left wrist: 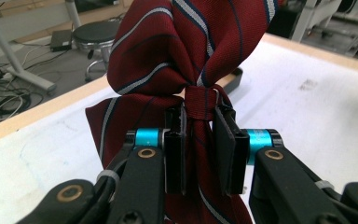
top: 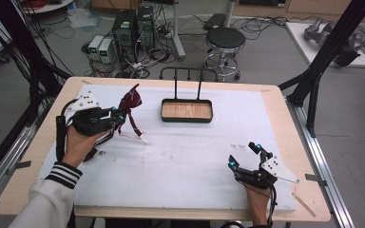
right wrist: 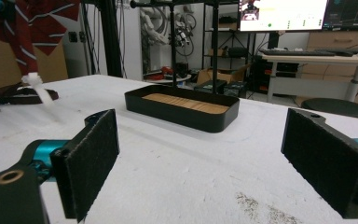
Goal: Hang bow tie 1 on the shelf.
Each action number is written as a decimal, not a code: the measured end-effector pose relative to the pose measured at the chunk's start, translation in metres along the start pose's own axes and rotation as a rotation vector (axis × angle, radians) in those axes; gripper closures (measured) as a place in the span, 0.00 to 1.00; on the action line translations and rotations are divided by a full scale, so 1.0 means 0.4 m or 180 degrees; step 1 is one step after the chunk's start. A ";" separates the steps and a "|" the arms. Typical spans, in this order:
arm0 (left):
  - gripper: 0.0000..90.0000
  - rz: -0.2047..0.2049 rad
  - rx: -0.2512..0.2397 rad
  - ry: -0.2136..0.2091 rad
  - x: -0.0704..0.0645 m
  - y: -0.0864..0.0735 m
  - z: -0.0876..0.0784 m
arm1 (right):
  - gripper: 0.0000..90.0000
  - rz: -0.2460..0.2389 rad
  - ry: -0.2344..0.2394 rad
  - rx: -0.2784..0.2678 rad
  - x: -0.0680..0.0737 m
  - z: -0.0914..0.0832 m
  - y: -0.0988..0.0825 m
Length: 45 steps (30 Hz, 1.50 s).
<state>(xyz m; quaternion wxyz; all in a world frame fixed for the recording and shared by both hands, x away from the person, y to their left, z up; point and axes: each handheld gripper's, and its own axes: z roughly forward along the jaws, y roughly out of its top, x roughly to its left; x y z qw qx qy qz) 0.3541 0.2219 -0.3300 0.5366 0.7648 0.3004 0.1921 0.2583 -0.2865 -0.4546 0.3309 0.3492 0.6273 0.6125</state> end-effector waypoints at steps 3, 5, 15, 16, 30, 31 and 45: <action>0.83 -0.0035 -0.0023 -0.0025 0.007 0.011 0.016 | 0.12 -0.0001 -0.0002 -0.0002 0.000 0.000 0.000; 0.83 -0.0050 -0.0038 -0.0019 0.010 0.017 0.025 | 0.12 -0.0002 -0.0001 -0.0001 0.000 0.000 0.000; 0.83 -0.0050 -0.0135 -0.0024 0.036 0.055 0.081 | 0.12 0.0005 -0.0001 -0.0002 0.001 0.000 0.000; 0.83 -0.0044 -0.0136 -0.0021 0.038 0.058 0.084 | 0.12 0.0005 -0.0003 0.0001 0.001 0.000 0.000; 0.84 -0.0029 -0.0143 0.0051 0.060 0.109 0.129 | 0.12 0.0002 -0.0004 0.0003 0.001 0.000 0.000; 0.84 -0.0021 -0.0143 0.0056 0.061 0.114 0.132 | 0.12 0.0004 -0.0003 0.0002 0.001 0.000 0.000; 0.84 0.0032 -0.0142 0.0081 0.074 0.170 0.170 | 0.12 0.0009 -0.0001 0.0002 0.001 -0.001 0.000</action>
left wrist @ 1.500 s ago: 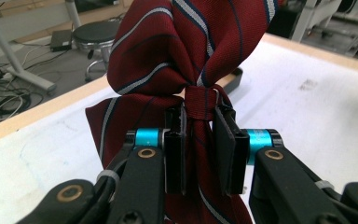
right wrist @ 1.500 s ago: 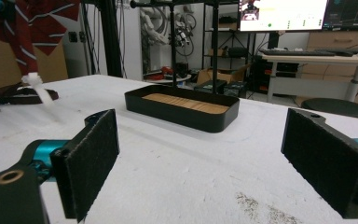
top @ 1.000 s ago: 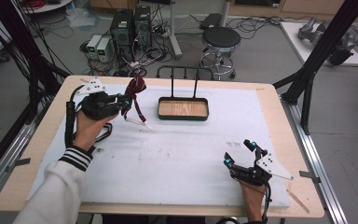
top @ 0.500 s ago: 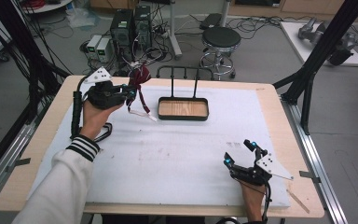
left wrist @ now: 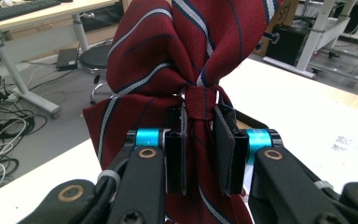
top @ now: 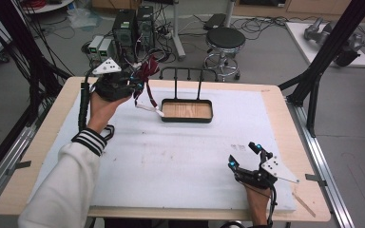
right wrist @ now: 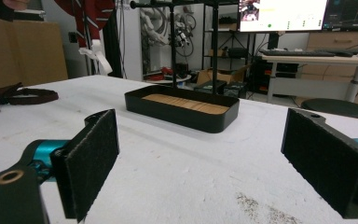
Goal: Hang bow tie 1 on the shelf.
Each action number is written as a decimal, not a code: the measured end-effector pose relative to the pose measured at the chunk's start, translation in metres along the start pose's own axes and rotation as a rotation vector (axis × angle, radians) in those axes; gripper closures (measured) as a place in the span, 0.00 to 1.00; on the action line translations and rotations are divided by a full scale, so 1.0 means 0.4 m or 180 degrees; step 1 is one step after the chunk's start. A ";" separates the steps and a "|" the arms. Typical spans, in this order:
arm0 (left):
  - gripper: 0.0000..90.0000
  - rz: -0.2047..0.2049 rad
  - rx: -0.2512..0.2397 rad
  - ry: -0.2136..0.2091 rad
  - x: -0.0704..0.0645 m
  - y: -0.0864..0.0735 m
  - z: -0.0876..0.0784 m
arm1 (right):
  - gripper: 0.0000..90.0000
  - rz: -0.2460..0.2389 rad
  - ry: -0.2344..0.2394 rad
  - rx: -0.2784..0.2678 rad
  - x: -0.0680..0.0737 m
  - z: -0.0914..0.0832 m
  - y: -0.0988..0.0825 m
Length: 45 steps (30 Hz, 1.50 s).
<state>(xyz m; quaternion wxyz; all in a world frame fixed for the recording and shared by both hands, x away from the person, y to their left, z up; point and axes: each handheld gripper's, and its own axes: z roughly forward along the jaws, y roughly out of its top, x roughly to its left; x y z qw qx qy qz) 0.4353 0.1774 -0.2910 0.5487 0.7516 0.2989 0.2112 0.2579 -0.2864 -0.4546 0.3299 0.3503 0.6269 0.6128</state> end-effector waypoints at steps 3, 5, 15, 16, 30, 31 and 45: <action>0.84 -0.0018 -0.0016 -0.0011 0.004 0.012 0.007 | 0.12 0.0008 0.0000 -0.0002 0.000 0.000 0.000; 0.84 -0.0002 -0.0005 0.0001 0.004 0.020 0.015 | 0.12 0.0010 0.0000 -0.0002 0.000 0.000 0.000; 0.84 0.0019 0.0043 -0.0021 0.006 0.048 0.059 | 0.12 0.0016 -0.0003 -0.0004 -0.001 0.000 0.000; 0.84 0.0026 0.0051 -0.0025 0.006 0.050 0.063 | 0.12 0.0013 -0.0002 -0.0003 -0.001 0.000 0.000; 0.84 0.0021 0.0065 0.0038 0.008 0.097 0.137 | 0.12 0.0019 -0.0002 -0.0004 0.000 0.000 0.000; 0.84 0.0006 0.0059 0.0051 0.008 0.100 0.141 | 0.12 0.0023 -0.0003 -0.0004 0.000 0.000 0.000; 0.84 -0.0132 0.0072 0.0244 0.027 0.091 0.192 | 0.12 -0.0001 -0.0003 0.0002 -0.001 0.001 0.000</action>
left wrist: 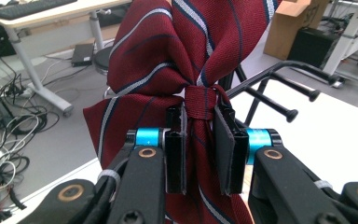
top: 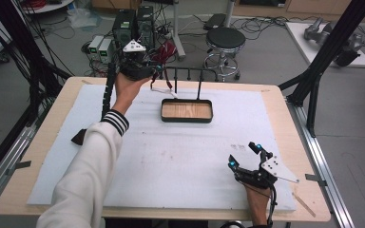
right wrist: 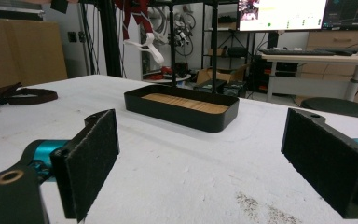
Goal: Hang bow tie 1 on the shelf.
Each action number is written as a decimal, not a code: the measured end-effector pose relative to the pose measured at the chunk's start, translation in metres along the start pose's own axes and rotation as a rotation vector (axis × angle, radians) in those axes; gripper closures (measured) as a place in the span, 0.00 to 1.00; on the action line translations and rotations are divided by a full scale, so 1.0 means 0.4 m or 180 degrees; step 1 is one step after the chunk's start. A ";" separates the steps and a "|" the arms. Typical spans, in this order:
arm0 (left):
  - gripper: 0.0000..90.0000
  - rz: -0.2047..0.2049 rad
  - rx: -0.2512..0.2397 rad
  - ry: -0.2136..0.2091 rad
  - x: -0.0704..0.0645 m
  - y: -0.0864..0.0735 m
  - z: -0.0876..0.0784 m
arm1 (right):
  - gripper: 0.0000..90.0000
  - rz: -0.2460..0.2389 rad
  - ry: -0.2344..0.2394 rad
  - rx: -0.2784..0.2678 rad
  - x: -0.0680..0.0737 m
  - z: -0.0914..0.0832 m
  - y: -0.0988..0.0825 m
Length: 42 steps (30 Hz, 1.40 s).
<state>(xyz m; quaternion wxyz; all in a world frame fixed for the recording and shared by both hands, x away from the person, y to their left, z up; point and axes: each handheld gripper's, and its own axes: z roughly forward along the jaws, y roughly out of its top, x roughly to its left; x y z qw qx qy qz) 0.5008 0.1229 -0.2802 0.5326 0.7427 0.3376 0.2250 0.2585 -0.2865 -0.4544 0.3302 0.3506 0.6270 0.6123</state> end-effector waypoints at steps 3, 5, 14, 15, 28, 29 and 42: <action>0.84 0.0005 0.0036 0.0037 0.004 -0.005 0.005 | 0.12 0.0003 0.0000 -0.0004 0.000 0.000 0.000; 0.84 -0.0003 0.0041 0.0058 0.007 -0.007 0.006 | 0.12 0.0007 -0.0001 -0.0002 0.000 0.000 0.000; 0.84 -0.0131 0.0072 0.0179 0.026 -0.057 -0.005 | 0.12 0.0010 -0.0001 -0.0011 0.001 -0.001 0.000; 0.84 -0.0127 0.0082 0.0181 0.027 -0.061 -0.007 | 0.12 0.0008 -0.0006 -0.0014 0.002 -0.001 -0.001; 0.84 -0.0143 0.0213 0.0291 0.044 -0.109 -0.030 | 0.12 -0.0019 -0.0007 -0.0021 0.002 -0.001 -0.001; 0.84 -0.0147 0.0242 0.0306 0.045 -0.117 -0.030 | 0.12 -0.0015 -0.0008 -0.0021 0.002 -0.001 -0.001; 0.84 -0.0264 0.0393 0.0337 0.058 -0.193 -0.035 | 0.12 -0.0020 -0.0011 -0.0020 0.002 -0.001 -0.001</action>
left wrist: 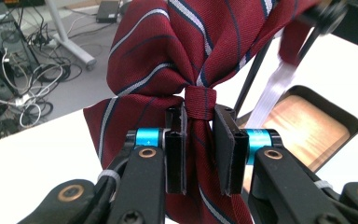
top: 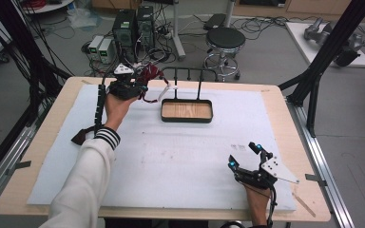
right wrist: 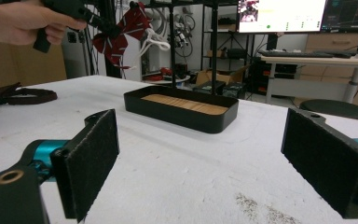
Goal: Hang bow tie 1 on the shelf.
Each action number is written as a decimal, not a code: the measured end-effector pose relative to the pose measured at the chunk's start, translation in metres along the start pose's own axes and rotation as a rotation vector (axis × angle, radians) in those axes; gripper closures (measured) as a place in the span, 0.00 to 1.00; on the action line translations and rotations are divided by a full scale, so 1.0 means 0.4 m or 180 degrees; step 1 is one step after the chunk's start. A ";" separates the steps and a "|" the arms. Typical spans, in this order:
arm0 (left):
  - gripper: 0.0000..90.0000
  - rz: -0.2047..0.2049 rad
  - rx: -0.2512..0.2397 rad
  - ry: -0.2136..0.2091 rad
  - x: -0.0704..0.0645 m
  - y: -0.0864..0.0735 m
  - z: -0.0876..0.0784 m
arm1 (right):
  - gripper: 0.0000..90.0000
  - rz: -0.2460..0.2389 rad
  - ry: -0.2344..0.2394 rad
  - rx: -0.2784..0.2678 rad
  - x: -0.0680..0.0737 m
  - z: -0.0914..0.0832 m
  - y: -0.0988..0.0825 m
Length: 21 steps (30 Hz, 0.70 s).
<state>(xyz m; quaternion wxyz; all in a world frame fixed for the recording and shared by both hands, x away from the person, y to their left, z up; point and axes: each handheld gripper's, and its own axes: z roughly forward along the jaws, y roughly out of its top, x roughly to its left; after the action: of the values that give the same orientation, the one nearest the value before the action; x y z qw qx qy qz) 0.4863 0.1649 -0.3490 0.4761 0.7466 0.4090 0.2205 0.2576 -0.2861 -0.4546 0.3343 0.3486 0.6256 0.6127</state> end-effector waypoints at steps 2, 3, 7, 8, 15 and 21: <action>0.84 -0.0042 -0.0001 0.0003 0.003 -0.011 0.001 | 0.12 0.0004 0.0000 0.0003 0.000 0.000 0.000; 0.84 -0.0040 0.0011 0.0006 0.004 -0.015 0.001 | 0.12 0.0006 0.0001 0.0004 0.000 0.000 0.000; 0.84 -0.0046 0.0031 0.0005 0.006 -0.021 0.001 | 0.12 -0.0001 -0.0001 0.0000 0.000 0.000 0.000; 0.84 -0.0043 0.0033 -0.0006 0.007 -0.021 0.000 | 0.12 0.0006 0.0000 0.0004 0.000 0.000 0.000; 0.79 -0.0117 0.0021 -0.0065 0.009 -0.021 -0.004 | 0.12 0.0000 -0.0002 0.0000 0.000 0.000 0.000; 0.17 0.0054 -0.0162 -0.0143 0.001 -0.011 -0.016 | 0.12 0.0006 -0.0005 -0.0001 0.000 -0.001 0.000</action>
<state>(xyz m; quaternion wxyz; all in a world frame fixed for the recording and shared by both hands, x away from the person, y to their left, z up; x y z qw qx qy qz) 0.4804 0.1696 -0.3502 0.5021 0.7425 0.3861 0.2180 0.2572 -0.2862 -0.4547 0.3342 0.3496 0.6249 0.6128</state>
